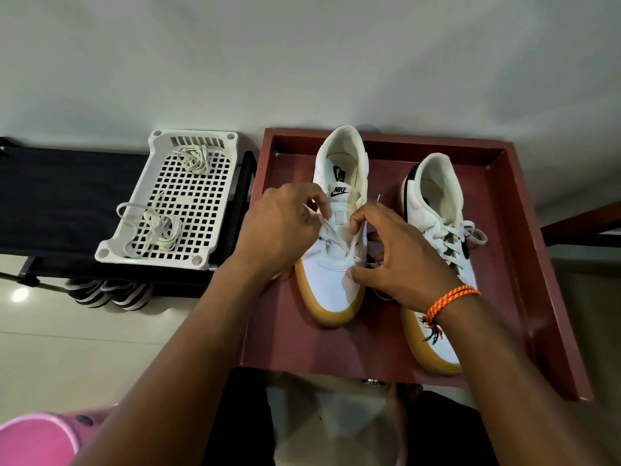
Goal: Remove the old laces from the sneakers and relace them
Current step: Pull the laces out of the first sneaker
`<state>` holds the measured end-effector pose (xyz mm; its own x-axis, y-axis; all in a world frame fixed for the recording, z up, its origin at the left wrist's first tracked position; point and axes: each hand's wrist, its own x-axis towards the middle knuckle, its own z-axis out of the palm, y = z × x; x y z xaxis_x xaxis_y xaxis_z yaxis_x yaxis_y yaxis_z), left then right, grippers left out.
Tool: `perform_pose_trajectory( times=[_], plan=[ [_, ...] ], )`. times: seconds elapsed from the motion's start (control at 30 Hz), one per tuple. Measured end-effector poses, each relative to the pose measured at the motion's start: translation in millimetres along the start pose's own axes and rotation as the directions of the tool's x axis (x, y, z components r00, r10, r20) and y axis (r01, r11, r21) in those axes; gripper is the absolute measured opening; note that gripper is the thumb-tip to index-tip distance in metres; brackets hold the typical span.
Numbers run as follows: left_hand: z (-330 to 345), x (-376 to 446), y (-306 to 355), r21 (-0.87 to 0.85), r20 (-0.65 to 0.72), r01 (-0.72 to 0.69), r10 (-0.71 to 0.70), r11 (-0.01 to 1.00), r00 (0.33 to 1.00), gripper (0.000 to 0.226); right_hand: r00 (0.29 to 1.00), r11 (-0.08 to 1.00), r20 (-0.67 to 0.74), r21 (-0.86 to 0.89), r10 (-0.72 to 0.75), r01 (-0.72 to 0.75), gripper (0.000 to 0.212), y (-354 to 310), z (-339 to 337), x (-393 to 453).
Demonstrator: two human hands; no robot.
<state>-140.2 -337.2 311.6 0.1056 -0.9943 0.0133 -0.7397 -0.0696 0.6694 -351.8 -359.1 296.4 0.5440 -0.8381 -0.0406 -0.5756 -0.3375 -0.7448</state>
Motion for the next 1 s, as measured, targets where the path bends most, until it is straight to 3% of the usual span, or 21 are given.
perform_pose_trajectory(
  times=[0.13, 0.2, 0.3, 0.5, 0.57, 0.67, 0.73, 0.83, 1.0],
  plan=[
    [11, -4, 11, 0.066, 0.266, -0.091, 0.070, 0.994, 0.961, 0.020, 1.000, 1.000, -0.004, -0.004, -0.008, 0.008, 0.054, 0, 0, 1],
    [14, -4, 13, 0.099, 0.304, -0.080, 0.047, 0.992, 0.952, 0.013, 1.000, 1.000, -0.001, -0.012, -0.007, 0.007, 0.055, 0, 0, 0],
    [12, -4, 12, 0.122, 0.243, -0.057, 0.026, 0.991, 0.970, 0.011, 1.000, 1.000, -0.004, -0.022, 0.000, 0.000, 0.055, 0, 0, 0],
    [-4, 3, -1, -0.028, -0.085, 0.043, -0.046, 0.999, 0.995, 0.025, 1.000, 1.000, 0.000, -0.003, -0.002, 0.002, 0.055, 0, 0, 0],
    [-4, 2, 2, -0.103, 0.029, 0.031, -0.028, 0.994, 0.999, 0.030, 1.000, 1.000, 0.002, -0.001, 0.002, -0.002, 0.054, 0, 0, 0],
    [4, -4, 10, -0.057, 0.314, -0.007, 0.025, 0.998, 0.949, 0.020, 1.000, 1.000, 0.009, 0.007, 0.001, -0.001, 0.055, 0, -1, 1],
    [12, -4, 11, 0.006, 0.346, -0.021, 0.018, 1.000, 0.938, 0.010, 1.000, 1.000, 0.015, 0.005, -0.004, 0.004, 0.055, -1, 0, 1],
    [14, -3, 10, 0.103, 0.246, -0.046, 0.020, 0.994, 0.969, 0.011, 1.000, 1.000, 0.011, -0.006, -0.010, 0.010, 0.054, 0, 0, 0],
    [1, 0, 5, 0.056, -0.054, -0.003, 0.006, 0.998, 0.999, 0.011, 1.000, 1.000, 0.010, -0.001, -0.012, 0.012, 0.054, -1, 0, 0]
  ],
)
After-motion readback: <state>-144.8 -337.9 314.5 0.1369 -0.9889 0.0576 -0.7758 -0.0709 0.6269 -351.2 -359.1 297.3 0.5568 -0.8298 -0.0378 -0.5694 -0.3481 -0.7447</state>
